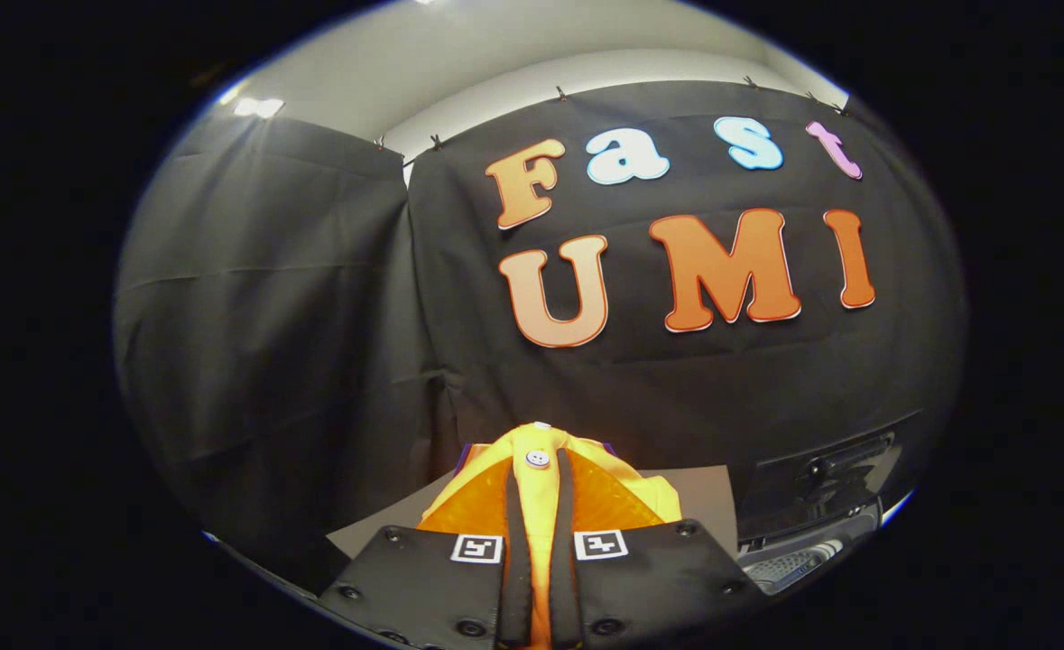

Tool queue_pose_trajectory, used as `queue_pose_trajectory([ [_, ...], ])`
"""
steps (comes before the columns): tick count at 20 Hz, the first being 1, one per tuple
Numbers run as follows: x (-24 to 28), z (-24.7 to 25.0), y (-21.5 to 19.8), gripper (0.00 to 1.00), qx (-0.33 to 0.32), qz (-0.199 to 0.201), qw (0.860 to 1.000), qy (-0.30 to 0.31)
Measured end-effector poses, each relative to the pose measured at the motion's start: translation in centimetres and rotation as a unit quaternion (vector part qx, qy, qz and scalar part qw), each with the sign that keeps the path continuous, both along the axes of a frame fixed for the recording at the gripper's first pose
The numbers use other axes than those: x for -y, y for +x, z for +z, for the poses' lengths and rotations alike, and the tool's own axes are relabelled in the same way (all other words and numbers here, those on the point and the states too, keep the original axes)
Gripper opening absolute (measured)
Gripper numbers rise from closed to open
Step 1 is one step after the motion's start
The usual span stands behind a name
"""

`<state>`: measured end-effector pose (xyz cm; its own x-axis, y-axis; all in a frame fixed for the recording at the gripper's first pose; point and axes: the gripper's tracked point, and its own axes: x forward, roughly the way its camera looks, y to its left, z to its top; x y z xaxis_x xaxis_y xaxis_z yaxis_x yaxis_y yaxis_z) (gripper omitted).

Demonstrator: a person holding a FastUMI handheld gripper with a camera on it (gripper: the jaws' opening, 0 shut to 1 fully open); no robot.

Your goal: Put the clothes into the washing machine and then close the washing machine lid.

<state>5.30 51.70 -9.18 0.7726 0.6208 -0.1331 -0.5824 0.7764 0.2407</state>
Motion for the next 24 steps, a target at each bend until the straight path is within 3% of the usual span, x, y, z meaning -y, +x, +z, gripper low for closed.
queue_pose_trajectory([
  [11,13.9,2.6,5.6,0.15,0.022,-0.042,0.999,0.015],
  [18,23.8,-0.9,9.1,0.15,0.018,-0.081,0.996,-0.018],
  [24,29.3,-7.0,10.8,0.15,-0.01,-0.091,0.995,-0.04],
])
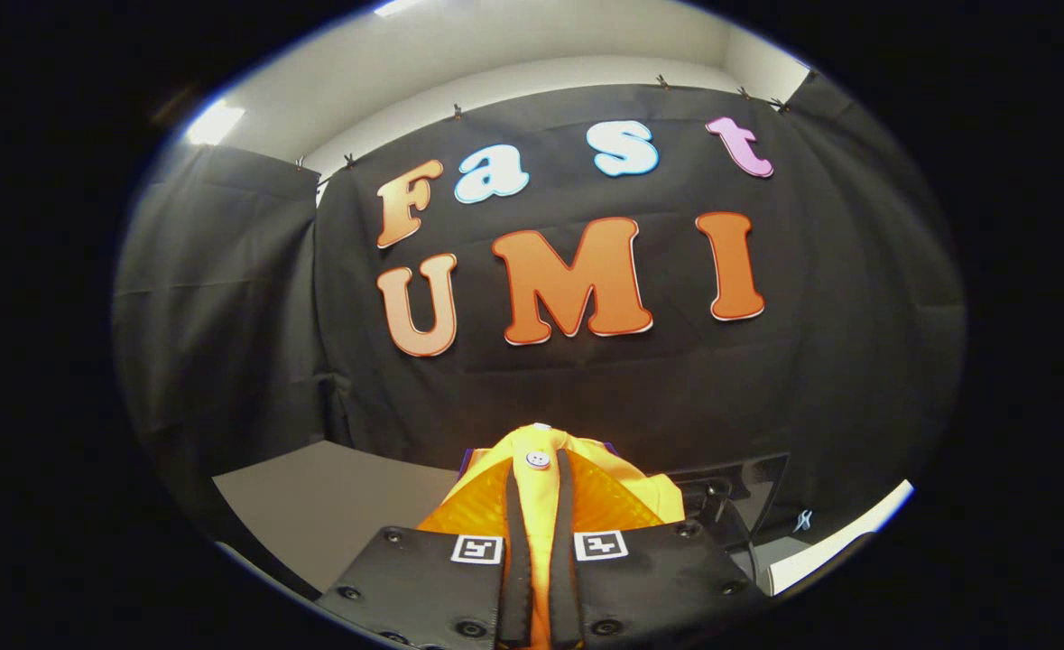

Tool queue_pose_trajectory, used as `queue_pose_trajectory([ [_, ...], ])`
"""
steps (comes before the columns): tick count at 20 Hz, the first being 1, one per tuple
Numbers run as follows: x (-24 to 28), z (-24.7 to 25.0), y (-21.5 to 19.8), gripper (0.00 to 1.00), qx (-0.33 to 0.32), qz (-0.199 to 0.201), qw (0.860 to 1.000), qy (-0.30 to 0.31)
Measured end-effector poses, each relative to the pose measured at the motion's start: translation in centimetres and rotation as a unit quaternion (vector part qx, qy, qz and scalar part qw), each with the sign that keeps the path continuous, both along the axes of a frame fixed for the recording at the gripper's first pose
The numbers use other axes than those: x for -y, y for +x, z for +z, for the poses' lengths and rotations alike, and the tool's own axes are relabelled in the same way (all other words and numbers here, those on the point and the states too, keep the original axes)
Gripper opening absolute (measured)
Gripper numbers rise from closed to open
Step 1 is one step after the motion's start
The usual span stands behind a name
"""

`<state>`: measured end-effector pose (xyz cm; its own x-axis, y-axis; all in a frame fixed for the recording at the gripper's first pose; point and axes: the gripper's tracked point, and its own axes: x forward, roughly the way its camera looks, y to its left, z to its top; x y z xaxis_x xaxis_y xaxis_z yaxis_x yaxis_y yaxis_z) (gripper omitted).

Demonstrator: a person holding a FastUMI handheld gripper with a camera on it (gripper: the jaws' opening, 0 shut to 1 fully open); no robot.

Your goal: Put the clothes into the washing machine and then close the washing machine lid.

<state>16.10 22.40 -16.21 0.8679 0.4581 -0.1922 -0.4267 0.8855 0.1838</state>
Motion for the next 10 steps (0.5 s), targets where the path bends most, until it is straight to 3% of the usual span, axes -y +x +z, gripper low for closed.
queue_pose_trajectory([
  [10,3.2,-14.6,2.2,0.16,-0.108,0.014,0.994,-0.025],
])
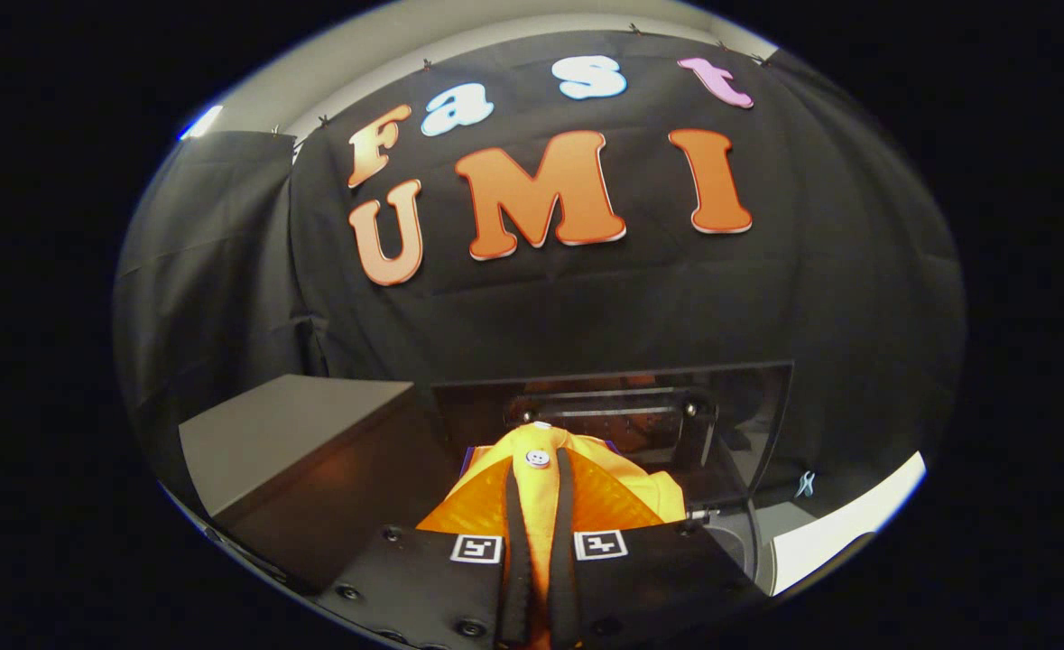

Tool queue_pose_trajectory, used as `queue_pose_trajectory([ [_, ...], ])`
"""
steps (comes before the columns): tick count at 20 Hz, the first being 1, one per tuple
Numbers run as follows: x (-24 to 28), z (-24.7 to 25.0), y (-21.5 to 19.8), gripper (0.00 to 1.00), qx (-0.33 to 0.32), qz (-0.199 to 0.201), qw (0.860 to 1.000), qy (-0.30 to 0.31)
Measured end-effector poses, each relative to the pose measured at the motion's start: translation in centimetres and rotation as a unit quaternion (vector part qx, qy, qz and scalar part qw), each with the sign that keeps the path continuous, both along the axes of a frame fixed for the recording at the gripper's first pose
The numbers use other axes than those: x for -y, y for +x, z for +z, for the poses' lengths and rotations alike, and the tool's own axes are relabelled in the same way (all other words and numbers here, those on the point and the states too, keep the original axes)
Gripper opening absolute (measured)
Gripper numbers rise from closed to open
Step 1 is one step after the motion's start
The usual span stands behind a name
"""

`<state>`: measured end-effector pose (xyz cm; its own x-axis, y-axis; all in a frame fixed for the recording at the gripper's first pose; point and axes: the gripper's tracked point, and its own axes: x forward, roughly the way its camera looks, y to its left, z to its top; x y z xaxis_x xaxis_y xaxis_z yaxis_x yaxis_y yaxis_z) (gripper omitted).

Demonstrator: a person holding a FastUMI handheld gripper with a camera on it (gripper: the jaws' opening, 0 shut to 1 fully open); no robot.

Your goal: Put the clothes into the washing machine and then close the washing machine lid.

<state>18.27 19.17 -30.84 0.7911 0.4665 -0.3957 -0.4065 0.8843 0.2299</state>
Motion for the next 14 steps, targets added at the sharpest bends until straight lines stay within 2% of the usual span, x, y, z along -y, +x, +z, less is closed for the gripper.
queue_pose_trajectory([
  [5,0.5,-7.7,0.5,0.16,-0.061,-0.026,0.997,-0.026],
  [9,0.2,-12.9,0.1,0.16,-0.096,-0.027,0.993,-0.059],
  [14,0.9,-18.9,0.5,0.16,-0.161,-0.038,0.982,-0.096],
])
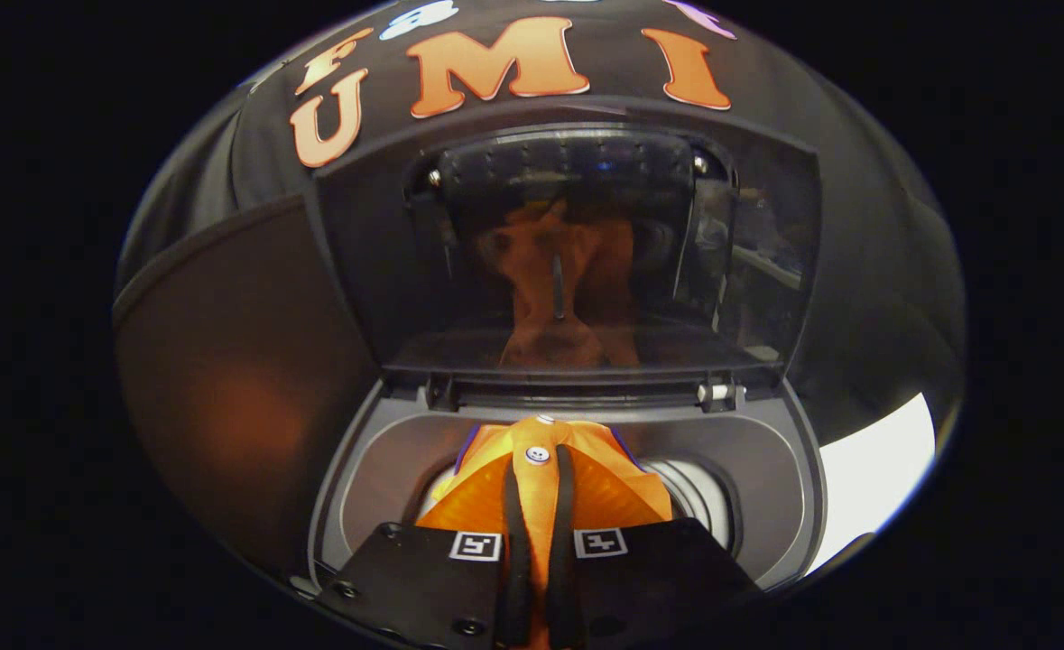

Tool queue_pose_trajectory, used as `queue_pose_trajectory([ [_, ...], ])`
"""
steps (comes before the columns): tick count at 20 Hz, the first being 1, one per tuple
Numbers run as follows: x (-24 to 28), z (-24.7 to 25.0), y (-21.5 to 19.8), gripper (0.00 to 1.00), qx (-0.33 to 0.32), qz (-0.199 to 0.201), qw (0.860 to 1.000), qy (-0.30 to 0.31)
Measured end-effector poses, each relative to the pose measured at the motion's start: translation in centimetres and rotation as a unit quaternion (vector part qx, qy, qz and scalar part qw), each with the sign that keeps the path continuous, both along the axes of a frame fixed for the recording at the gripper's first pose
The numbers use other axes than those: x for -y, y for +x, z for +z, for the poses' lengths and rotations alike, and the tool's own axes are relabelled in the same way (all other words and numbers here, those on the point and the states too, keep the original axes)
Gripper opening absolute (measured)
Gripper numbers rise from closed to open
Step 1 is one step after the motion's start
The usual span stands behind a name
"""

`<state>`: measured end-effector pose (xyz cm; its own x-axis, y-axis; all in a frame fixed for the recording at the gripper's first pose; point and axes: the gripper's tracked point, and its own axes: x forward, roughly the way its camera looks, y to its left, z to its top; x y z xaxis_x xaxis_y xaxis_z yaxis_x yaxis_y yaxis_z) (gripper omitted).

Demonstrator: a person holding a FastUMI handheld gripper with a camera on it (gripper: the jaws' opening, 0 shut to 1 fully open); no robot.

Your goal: Put the clothes into the washing machine and then close the washing machine lid.

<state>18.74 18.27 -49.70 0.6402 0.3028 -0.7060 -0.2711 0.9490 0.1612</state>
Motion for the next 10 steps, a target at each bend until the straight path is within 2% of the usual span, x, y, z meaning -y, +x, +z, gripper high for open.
queue_pose_trajectory([
  [4,1.1,-3.5,0.4,0.16,-0.052,-0.03,0.998,-0.02],
  [10,1.3,-7.3,0.5,0.16,-0.127,-0.041,0.99,-0.045],
])
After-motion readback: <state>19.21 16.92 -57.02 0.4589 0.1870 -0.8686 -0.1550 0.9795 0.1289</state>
